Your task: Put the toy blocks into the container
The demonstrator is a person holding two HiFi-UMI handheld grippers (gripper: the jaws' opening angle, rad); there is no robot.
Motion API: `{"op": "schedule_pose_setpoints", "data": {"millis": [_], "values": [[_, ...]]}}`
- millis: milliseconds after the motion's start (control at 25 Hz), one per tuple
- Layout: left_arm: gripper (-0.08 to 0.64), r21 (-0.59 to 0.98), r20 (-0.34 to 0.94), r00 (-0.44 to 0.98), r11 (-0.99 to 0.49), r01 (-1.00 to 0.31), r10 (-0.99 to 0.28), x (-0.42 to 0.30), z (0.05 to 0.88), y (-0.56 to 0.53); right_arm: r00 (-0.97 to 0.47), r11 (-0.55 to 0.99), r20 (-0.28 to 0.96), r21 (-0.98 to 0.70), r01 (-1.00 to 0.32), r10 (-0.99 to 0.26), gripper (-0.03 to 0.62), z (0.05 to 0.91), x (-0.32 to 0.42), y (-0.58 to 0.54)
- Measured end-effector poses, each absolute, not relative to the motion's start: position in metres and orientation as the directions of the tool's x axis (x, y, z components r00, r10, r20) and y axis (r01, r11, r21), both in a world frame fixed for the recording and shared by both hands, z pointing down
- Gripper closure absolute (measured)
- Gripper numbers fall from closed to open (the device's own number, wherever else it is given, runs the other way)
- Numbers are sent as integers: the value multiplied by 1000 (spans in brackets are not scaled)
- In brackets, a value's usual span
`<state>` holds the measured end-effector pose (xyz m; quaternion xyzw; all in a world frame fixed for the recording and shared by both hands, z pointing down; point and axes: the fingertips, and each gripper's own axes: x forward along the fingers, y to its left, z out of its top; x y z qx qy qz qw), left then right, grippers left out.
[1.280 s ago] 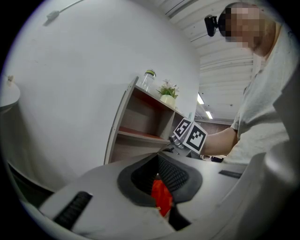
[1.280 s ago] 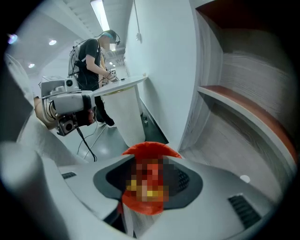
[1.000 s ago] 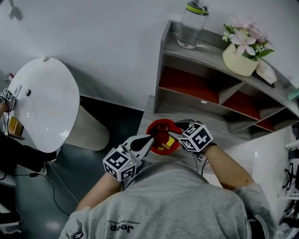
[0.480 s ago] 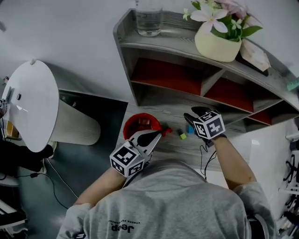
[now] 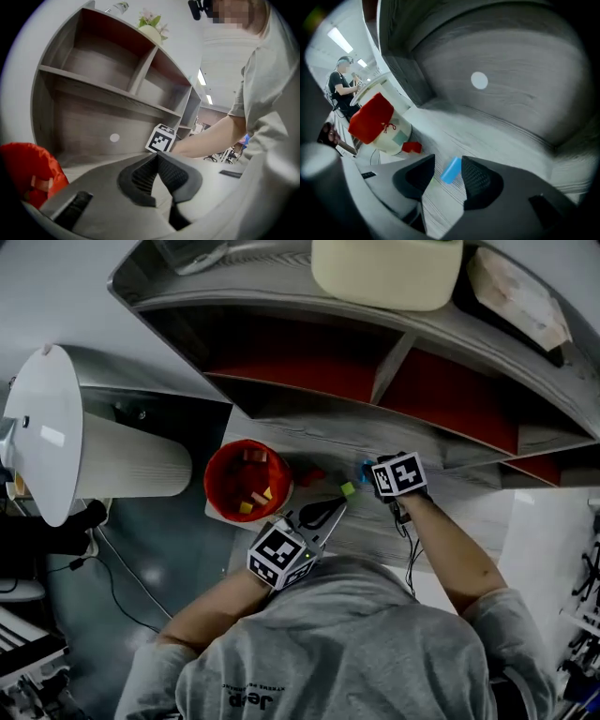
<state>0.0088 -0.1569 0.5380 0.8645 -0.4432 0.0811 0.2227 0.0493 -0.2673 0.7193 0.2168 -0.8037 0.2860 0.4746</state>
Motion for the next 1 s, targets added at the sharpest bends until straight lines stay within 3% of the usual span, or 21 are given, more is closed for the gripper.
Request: {"op": "schedule_pose_setpoints", "data": {"millis": [440, 600, 800, 1000], "values": [[549, 367, 381, 584, -462, -807, -717, 15, 579, -141, -360, 705, 930, -209, -678, -70, 387, 790, 49, -268], [549, 376, 374, 584, -458, -805, -720, 8, 578, -136, -333, 738, 938, -157, -656, -97, 428, 794, 53, -266], [549, 381, 335, 582, -458, -803, -741, -9, 558, -131, -401, 746, 910, -195, -636, -104, 430, 763, 48, -260], [549, 365, 267, 572, -468, -805, -776, -43, 513, -125, -561, 789, 820, -266, -553, -117, 430, 666, 4, -241]]}}
